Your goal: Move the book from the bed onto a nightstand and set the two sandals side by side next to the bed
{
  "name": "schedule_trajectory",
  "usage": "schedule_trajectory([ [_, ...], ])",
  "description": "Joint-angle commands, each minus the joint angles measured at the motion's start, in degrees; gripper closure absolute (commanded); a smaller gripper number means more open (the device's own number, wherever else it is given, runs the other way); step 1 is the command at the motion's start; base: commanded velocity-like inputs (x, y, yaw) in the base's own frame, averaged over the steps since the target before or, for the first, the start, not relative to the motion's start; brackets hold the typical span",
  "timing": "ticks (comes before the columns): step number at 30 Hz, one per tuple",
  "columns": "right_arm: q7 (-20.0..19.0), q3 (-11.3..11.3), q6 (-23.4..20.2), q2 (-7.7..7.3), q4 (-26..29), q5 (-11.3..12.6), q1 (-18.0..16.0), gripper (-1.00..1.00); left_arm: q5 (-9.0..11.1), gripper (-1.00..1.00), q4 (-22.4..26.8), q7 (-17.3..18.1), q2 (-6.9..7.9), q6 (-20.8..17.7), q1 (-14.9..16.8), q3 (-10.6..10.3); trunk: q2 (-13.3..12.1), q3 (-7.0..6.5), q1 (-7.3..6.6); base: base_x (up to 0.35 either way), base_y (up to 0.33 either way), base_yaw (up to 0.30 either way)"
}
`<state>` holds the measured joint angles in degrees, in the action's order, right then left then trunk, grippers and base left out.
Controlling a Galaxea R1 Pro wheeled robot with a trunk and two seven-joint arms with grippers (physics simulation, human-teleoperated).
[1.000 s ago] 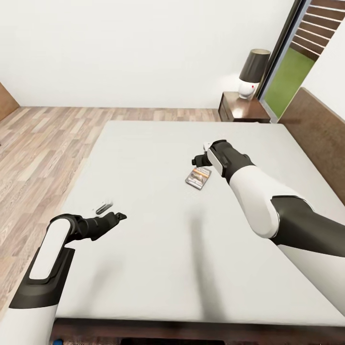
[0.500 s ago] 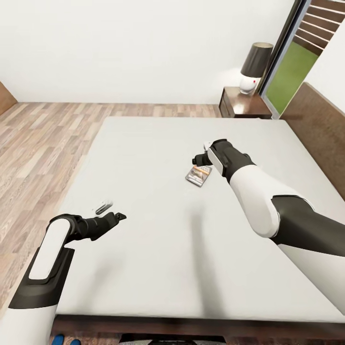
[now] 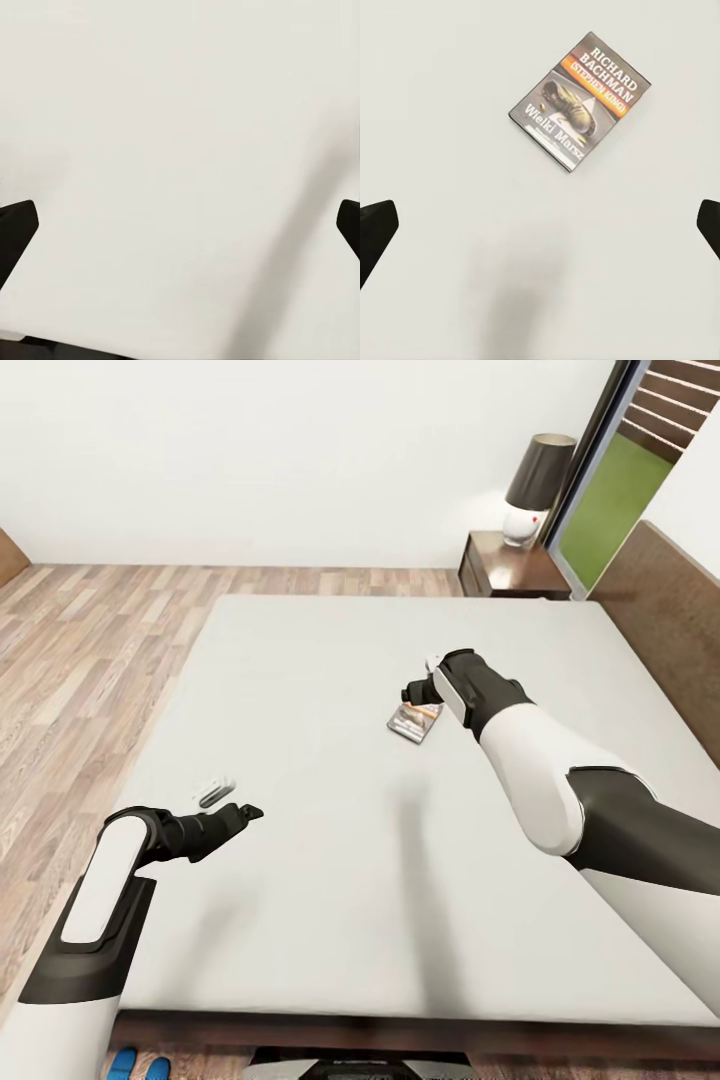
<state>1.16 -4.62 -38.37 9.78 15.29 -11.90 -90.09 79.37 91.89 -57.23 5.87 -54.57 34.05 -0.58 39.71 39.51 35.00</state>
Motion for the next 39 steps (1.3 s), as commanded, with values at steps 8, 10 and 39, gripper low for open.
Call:
schedule_trajectory([
  [8, 0.1, -0.5, -0.6, -0.01, 1.7, -0.4, -0.2, -1.0, 0.5, -1.0, 0.0, -0.5, 0.22, -0.1, 0.0, -0.1, 0.1, 0.77, 0.01, 0.0, 0.0, 0.0],
  [10, 0.1, -0.5, -0.7, -0.21, 2.0, -0.4, -0.3, -1.0, 0.5, -1.0, 0.0, -0.5, 0.27, -0.1, 0.0, -0.1, 0.1, 0.95, 0.01, 0.0, 0.0, 0.0],
  [39, 0.2, -0.4, -0.3, -0.83, 5.2, -0.1, -1.8, -1.0, 0.6, -1.0, -0.1, -0.4, 0.52, -0.1, 0.0, 0.1, 0.1, 3.1, 0.01, 0.0, 0.0, -0.039],
])
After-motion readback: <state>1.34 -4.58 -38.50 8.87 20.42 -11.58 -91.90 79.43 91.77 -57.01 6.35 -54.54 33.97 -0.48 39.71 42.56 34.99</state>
